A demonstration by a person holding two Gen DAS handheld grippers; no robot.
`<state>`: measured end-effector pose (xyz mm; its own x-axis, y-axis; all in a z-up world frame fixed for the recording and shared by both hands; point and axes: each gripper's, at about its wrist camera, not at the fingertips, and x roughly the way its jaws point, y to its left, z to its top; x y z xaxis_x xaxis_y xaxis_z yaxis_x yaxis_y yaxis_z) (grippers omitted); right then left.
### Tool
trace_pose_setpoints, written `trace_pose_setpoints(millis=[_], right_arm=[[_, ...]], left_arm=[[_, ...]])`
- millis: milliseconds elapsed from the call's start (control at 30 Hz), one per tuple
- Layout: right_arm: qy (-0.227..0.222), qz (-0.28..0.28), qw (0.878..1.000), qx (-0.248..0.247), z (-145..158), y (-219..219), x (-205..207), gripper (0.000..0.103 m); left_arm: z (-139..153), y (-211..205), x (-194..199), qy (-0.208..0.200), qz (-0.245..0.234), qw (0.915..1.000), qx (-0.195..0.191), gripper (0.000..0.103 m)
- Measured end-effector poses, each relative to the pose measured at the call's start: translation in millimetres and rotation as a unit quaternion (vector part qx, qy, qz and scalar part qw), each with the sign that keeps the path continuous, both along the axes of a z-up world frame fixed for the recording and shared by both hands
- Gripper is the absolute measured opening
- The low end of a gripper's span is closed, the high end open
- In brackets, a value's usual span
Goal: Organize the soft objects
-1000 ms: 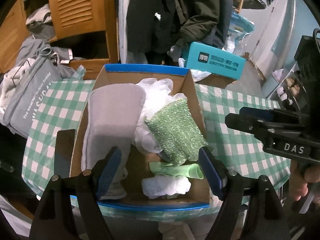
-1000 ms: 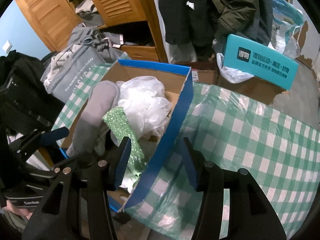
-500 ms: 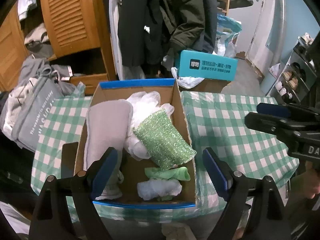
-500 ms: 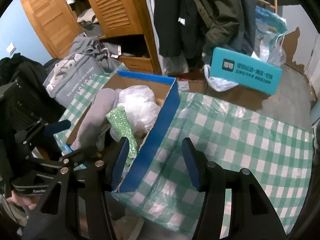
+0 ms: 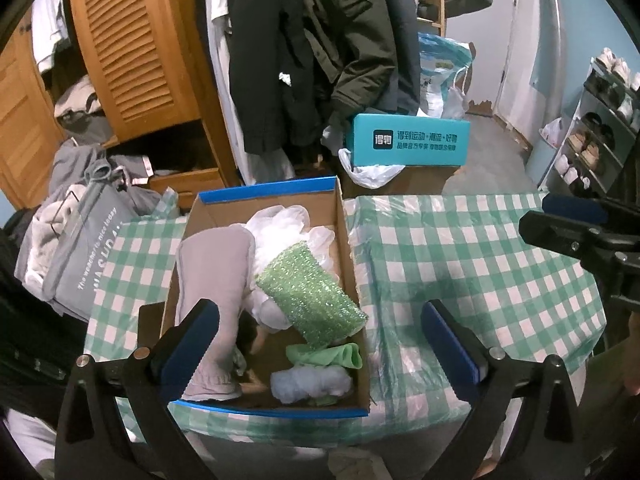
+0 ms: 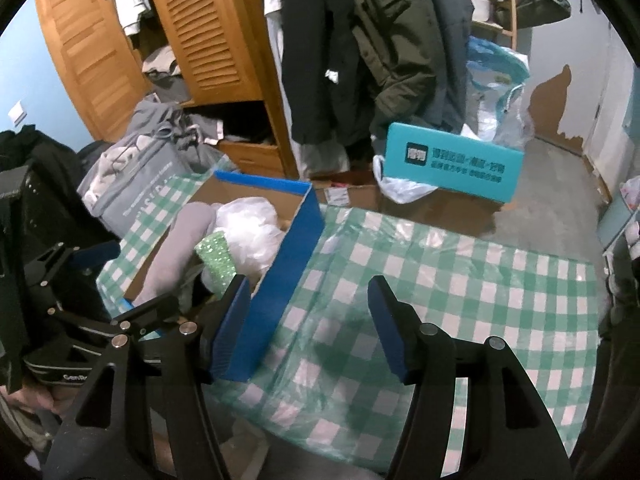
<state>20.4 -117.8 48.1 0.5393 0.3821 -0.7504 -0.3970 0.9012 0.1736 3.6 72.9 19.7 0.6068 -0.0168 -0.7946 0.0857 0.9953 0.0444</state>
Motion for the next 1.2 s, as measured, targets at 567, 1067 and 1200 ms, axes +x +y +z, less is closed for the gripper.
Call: trace_pose_setpoints(millis=[567,1067,1200], right_arm=[[0.002,-0.015,1.000,0.005,-2.1,-25.5,-0.8,0.060],[0.002,-0.017,1.000,0.006,-2.6,-27.6,-1.2,0.060],[0.003,-0.016,1.000,0.006,-2.4,-27.9,-0.9,0.060]], left_arm=[[5.4,-19.3,-2.2,0.002,-0.007,1.0000,0.006,0.102],[3.3,-20.6,0.3,0.008,-0.002,0.9999,0.008,0.102],[3.3,-20.7,0.3,0.007,-0.001,0.9999,0.008,0.102]])
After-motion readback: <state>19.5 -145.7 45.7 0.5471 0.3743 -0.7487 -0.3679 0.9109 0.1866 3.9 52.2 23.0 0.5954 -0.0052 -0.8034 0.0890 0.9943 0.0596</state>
